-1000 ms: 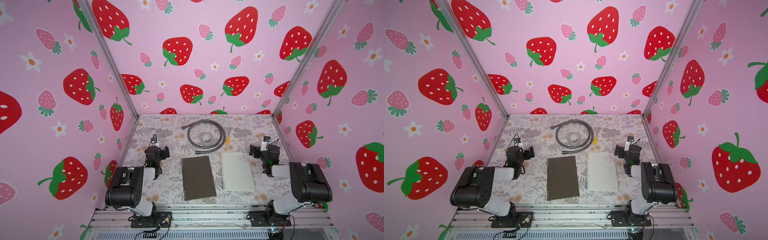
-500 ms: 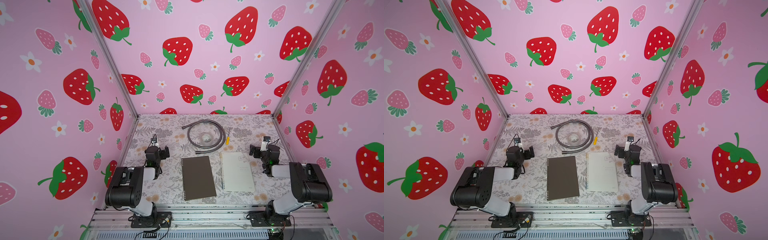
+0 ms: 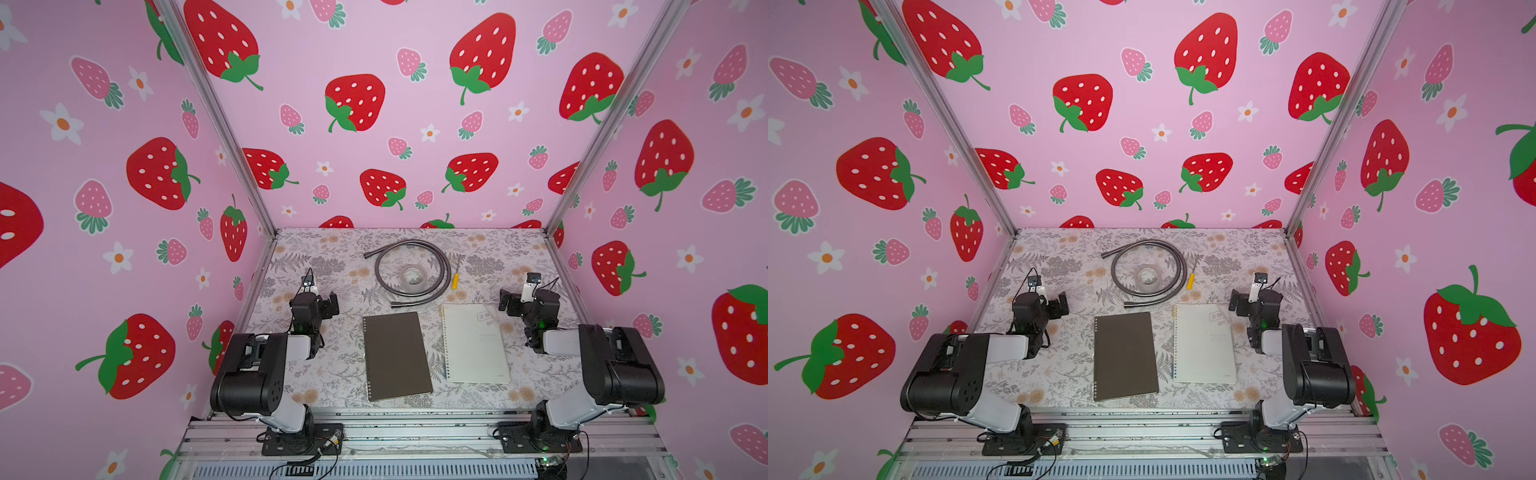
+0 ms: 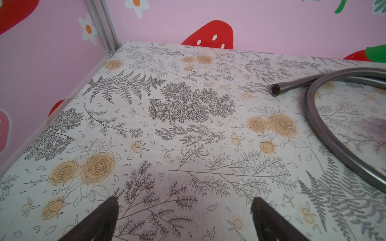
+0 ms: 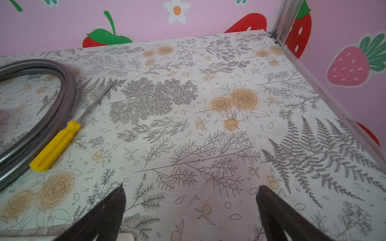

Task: Tear off pages from different notebooks
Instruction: Move the notebook to the center of the board.

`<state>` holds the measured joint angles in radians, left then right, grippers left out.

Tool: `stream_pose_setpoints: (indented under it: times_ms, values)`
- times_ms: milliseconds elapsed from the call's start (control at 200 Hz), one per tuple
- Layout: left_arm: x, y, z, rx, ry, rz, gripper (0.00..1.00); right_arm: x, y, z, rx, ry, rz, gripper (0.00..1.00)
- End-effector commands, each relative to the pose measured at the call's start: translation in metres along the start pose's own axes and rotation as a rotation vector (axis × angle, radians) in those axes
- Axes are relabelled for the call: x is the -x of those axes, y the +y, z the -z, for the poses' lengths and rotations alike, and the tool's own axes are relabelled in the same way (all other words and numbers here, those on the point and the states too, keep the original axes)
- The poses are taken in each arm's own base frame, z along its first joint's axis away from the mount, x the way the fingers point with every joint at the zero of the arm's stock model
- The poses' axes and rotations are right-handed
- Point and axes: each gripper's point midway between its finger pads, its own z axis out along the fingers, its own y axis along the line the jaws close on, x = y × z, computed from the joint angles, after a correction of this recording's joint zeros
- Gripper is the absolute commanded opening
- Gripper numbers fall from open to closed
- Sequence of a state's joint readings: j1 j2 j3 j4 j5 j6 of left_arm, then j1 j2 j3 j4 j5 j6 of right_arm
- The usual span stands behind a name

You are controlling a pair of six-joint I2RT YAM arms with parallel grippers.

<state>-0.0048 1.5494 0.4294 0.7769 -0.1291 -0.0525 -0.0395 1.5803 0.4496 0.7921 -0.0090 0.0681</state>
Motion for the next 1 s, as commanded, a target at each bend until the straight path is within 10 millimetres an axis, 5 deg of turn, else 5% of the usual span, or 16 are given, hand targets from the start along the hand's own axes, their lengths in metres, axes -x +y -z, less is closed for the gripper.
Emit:
stream_pose_setpoints:
  times_ms: [0,180,300,420,495,570,690,805,900,995]
  values:
    - [0.01,-0.002,-0.003,-0.01,-0.015,-0.002,0.99,0.004,0.0,-0.001,0.005,-0.001,-0.017,0.99]
    - [0.019,-0.01,-0.002,-0.014,0.014,-0.044,1.0,0.005,0.002,0.0,0.013,-0.005,-0.011,0.96]
    - [0.061,-0.016,-0.003,0.037,0.122,-0.07,0.99,0.019,0.006,-0.002,0.023,0.066,-0.009,0.94]
    - [0.084,-0.051,0.001,-0.059,0.128,0.012,0.99,0.083,0.021,-0.002,0.072,0.15,-0.059,0.99]
    - [0.068,-0.082,0.002,-0.094,0.16,0.009,0.99,0.119,0.036,0.005,0.093,0.091,-0.139,0.92]
    - [0.046,-0.114,0.012,-0.12,0.193,0.001,0.99,0.133,0.063,0.013,0.131,0.071,-0.275,0.89]
    - [0.02,-0.164,0.045,-0.24,0.245,0.056,0.99,0.112,0.15,0.028,0.26,0.213,-0.211,0.92]
    - [0.003,-0.181,0.077,-0.285,0.274,0.075,0.99,0.069,0.234,0.056,0.391,0.345,0.037,1.0]
    - [-0.012,-0.176,0.095,-0.296,0.306,0.117,1.0,0.03,0.279,0.078,0.506,0.44,0.124,0.98]
    - [-0.024,-0.167,0.109,-0.295,0.33,0.136,0.99,-0.007,0.295,0.094,0.547,0.562,0.177,0.91]
